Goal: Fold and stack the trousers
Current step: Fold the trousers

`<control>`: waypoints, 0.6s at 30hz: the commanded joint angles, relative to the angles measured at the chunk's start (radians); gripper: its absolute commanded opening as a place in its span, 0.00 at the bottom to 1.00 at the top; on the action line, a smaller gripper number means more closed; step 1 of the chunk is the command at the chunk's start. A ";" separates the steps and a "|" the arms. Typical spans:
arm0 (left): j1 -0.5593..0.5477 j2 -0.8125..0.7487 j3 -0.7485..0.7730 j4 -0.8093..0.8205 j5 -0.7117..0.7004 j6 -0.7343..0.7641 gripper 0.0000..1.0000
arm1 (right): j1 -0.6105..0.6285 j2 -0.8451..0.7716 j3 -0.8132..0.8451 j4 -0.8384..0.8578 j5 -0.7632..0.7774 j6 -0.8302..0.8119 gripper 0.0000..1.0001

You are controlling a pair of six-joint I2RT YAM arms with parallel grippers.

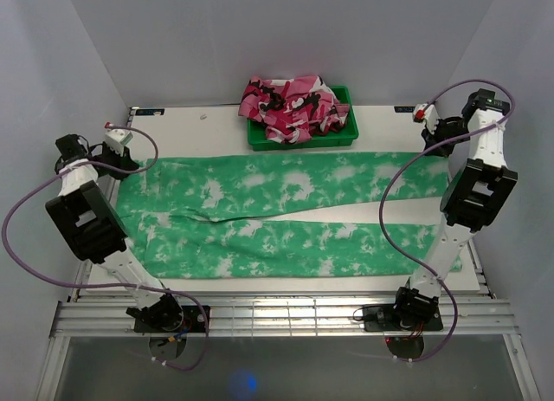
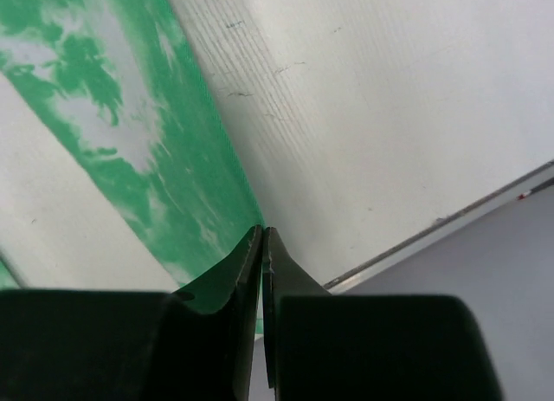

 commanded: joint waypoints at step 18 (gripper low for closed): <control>0.293 -0.593 -0.388 -0.174 0.314 0.452 0.00 | -0.196 -0.503 -0.530 -0.128 0.016 -0.383 0.08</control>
